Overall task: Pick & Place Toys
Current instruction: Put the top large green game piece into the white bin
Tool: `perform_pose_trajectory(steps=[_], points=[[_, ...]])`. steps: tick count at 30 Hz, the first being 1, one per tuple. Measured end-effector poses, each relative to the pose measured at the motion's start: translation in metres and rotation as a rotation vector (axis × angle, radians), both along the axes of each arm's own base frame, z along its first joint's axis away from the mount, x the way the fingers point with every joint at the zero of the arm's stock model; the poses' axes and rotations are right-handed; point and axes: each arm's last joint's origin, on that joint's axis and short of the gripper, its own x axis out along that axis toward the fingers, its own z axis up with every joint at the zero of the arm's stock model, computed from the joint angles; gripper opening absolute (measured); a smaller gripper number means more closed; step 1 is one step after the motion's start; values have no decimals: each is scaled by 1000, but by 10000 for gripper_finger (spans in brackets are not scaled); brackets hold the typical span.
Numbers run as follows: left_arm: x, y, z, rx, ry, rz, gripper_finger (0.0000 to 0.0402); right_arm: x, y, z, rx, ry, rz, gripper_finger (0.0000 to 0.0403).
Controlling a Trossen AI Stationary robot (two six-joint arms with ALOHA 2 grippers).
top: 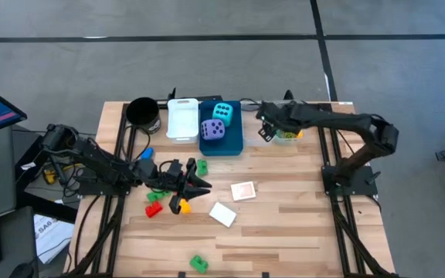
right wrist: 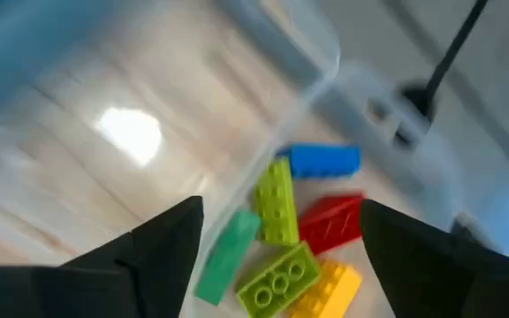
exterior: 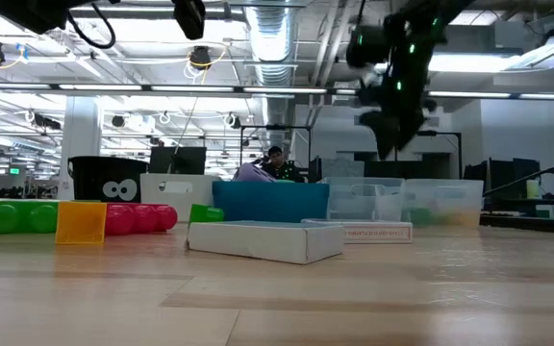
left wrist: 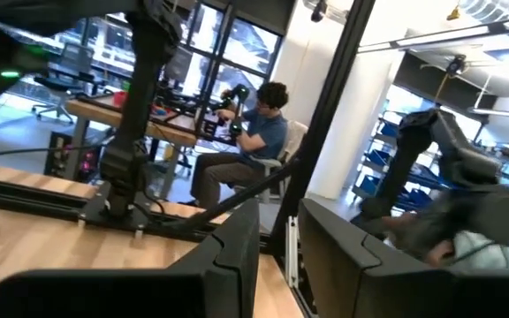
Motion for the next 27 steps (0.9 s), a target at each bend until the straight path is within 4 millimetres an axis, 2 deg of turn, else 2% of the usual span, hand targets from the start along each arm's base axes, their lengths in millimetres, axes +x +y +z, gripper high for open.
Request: perform_pose_trajectory(steps=[2,5,9,15,18,21,24,27], points=[[0,0,0,-1,-2,25,76,4,23,15,-86,-28,85,298],[0,1,0,10,-3,69,76,4,68,40,-190,-113,217,299],[0,2,0,4,-1,107,76,-7,134,66,-237,-301,370,299],[0,5,2,-5,-22,126,76,-31,216,75,-274,-455,541,299],[1,9,4,-12,-42,141,76,-35,245,64,-332,-439,617,299],[2,16,6,-17,-59,164,76,-36,265,41,-398,-390,663,299],[3,23,8,-21,-75,192,76,-32,273,9,-449,-374,648,299],[5,30,6,-15,-60,219,76,-24,271,-26,-430,-386,629,299]])
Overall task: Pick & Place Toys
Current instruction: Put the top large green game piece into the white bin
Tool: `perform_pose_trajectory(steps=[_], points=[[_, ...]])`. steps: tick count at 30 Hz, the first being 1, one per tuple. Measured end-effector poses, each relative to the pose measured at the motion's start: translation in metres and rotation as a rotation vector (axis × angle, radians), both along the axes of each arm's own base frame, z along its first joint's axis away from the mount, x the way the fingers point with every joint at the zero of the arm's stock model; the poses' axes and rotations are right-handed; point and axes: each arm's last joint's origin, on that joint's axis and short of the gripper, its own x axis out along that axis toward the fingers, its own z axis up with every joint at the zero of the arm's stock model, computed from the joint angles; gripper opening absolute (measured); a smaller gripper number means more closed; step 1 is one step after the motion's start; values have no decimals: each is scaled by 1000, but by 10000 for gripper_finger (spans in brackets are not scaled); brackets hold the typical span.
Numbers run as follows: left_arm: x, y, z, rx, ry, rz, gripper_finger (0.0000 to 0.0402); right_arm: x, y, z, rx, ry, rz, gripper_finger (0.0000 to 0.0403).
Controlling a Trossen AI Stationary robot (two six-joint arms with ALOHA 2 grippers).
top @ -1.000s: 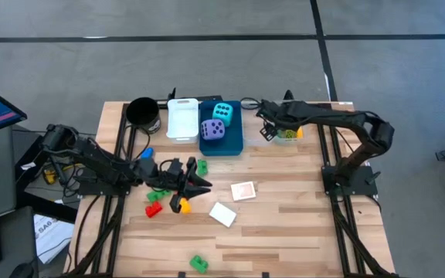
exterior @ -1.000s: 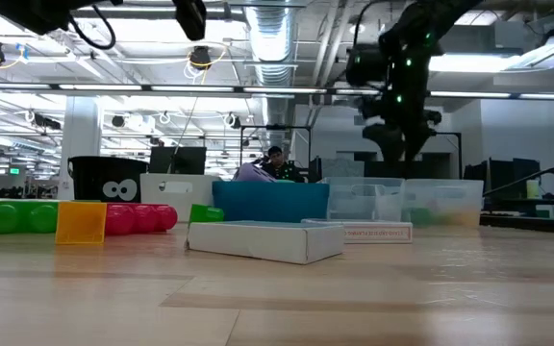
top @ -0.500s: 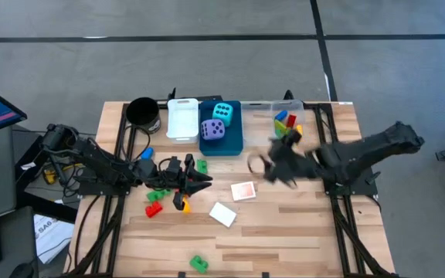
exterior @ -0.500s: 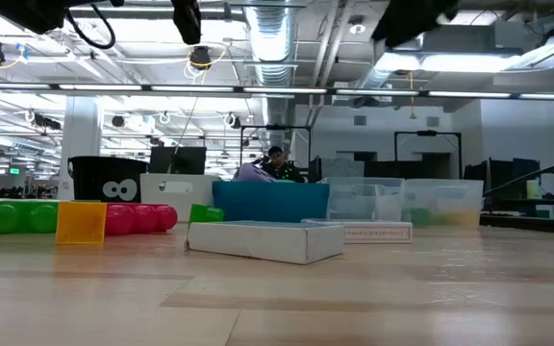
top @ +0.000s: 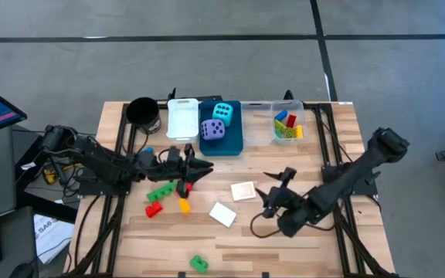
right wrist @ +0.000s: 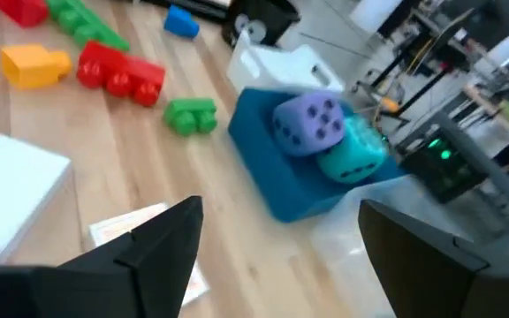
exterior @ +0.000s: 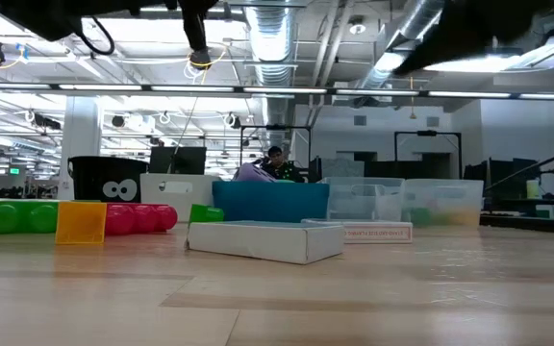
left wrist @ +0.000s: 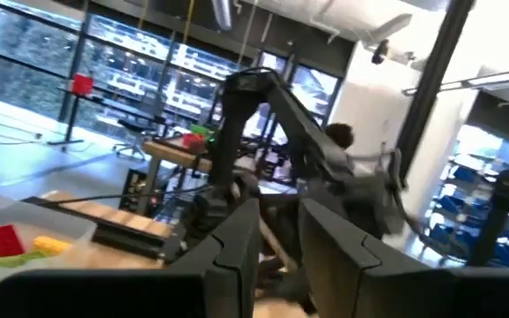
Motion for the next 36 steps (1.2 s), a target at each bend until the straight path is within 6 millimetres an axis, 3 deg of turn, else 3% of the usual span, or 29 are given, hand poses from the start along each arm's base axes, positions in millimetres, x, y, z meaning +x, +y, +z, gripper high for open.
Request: perform_pose_trajectory(steps=[5,12,21,26,36], points=[[3,5,-9,13,97,20,76,22,-11,-48,196,-63,167,299],[3,1,-13,-27,132,-6,76,56,-32,-57,304,-375,654,299],[2,-6,-14,32,146,-21,76,80,-50,-95,316,-310,632,299],[2,-4,-16,87,166,-2,76,88,-59,-111,314,-379,612,299],[3,-4,-19,93,203,-2,76,85,-47,-141,386,-455,660,299]])
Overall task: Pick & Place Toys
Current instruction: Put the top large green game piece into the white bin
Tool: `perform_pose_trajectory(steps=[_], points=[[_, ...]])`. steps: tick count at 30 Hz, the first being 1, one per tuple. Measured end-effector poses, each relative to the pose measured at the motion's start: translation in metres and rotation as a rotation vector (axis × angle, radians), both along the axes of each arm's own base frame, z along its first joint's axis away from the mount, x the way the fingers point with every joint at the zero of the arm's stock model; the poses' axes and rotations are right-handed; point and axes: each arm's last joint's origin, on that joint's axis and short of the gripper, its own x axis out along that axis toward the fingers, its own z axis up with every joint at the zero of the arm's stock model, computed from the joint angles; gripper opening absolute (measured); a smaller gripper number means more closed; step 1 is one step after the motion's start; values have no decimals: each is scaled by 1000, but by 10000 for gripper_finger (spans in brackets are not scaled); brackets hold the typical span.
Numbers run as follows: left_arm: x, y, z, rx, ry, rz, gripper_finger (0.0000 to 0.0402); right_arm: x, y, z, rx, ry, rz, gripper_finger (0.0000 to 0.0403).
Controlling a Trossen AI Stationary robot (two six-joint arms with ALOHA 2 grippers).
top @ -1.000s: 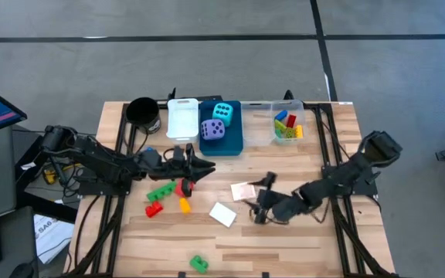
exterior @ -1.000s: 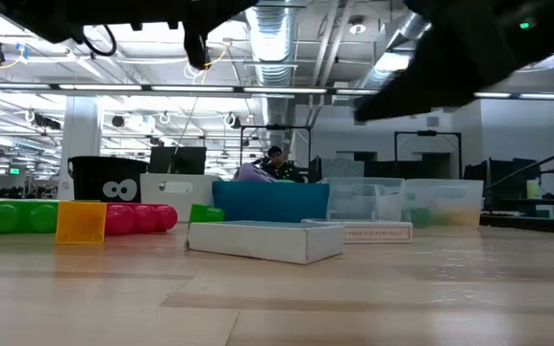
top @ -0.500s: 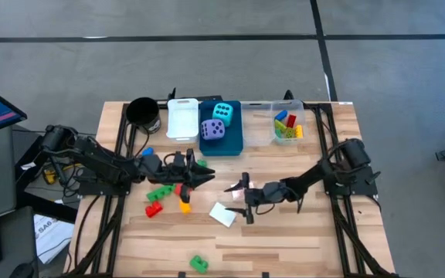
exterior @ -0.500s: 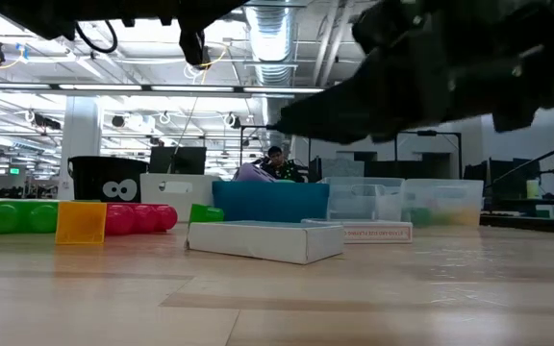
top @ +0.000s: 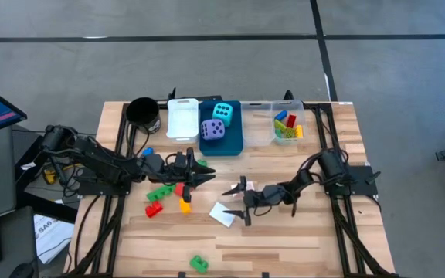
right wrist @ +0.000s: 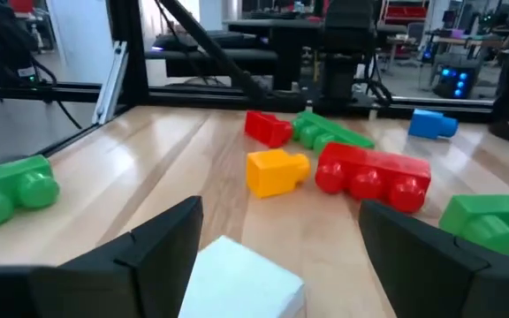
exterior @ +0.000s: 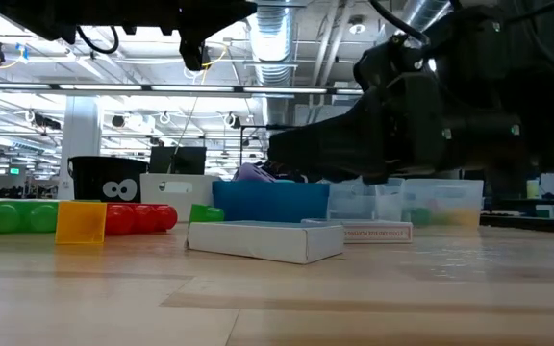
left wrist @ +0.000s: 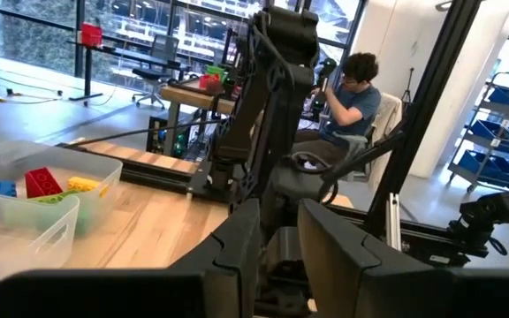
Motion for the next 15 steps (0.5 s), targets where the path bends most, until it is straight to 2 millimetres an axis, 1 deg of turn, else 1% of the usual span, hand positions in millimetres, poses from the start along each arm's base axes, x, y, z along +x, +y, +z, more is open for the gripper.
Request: perform_pose_trajectory(steps=[7,10,11,13,15], points=[[0,0,-1,-2,7,1,76,0,0,-1,-10,-13,4,299],[0,-1,-1,-27,6,-5,76,0,-1,9,-66,-115,-2,299],[0,-1,-1,-23,6,-5,76,2,-2,10,-81,-123,-10,299],[0,-1,-2,21,19,-2,76,3,-5,7,-53,-91,-16,299],[1,-1,-7,81,71,0,76,2,-6,1,16,-26,-22,299]])
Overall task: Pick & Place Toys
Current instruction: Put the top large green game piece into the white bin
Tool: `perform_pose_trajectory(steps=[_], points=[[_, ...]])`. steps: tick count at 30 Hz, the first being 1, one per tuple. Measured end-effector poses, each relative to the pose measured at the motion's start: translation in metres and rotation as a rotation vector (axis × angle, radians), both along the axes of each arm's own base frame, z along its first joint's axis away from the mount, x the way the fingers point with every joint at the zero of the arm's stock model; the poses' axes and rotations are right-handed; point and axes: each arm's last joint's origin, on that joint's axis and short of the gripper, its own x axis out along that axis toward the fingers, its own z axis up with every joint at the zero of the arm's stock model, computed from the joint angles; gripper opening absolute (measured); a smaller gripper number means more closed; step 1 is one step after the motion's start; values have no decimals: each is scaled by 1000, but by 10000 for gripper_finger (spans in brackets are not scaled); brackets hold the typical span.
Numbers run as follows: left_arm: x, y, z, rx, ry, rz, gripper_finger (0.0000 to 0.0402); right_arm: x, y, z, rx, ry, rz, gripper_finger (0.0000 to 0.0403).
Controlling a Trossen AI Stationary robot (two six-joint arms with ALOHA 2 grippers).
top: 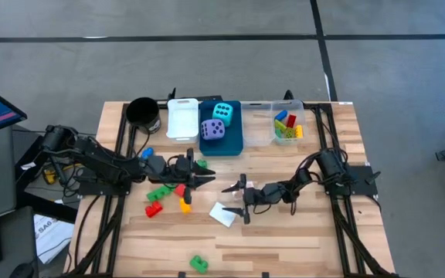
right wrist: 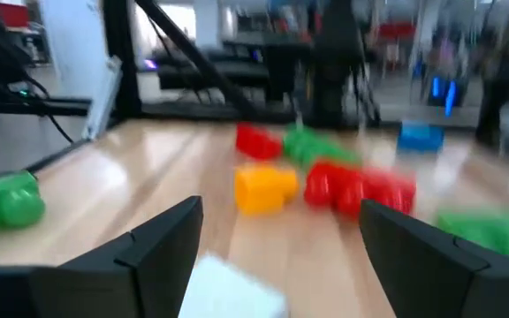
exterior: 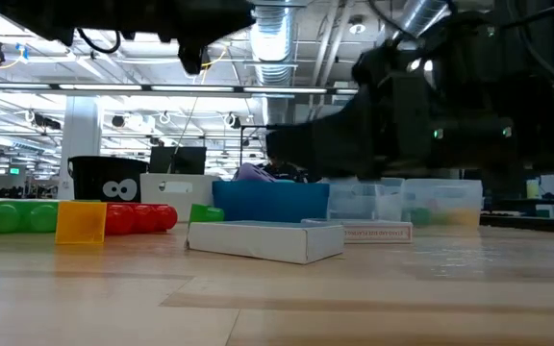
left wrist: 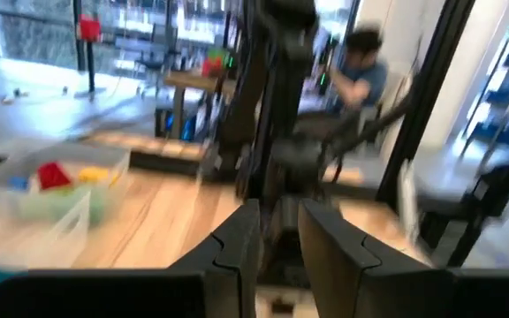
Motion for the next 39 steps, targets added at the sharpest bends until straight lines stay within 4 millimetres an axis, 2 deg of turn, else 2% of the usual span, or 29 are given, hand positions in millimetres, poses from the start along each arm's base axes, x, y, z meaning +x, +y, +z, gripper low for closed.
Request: perform_pose_trajectory(steps=[6,13,21,25,29,33,36,39], points=[[0,6,-12,38,120,37,76,-2,6,-2,30,17,18,299],[-2,6,-24,63,243,41,76,1,12,3,-44,-25,35,299],[7,9,-68,97,466,124,76,5,6,4,-44,-25,13,299],[12,17,-83,49,506,168,87,6,0,3,-47,-17,-3,299],[13,23,-82,-86,477,224,119,8,-6,3,-47,-15,-18,299],[11,23,-72,-152,434,221,170,9,-10,3,-47,-11,-5,299],[9,21,-64,-149,424,159,215,10,-12,3,-46,-16,-5,299],[6,19,-60,-50,438,117,258,11,-14,3,-45,-17,1,299]])
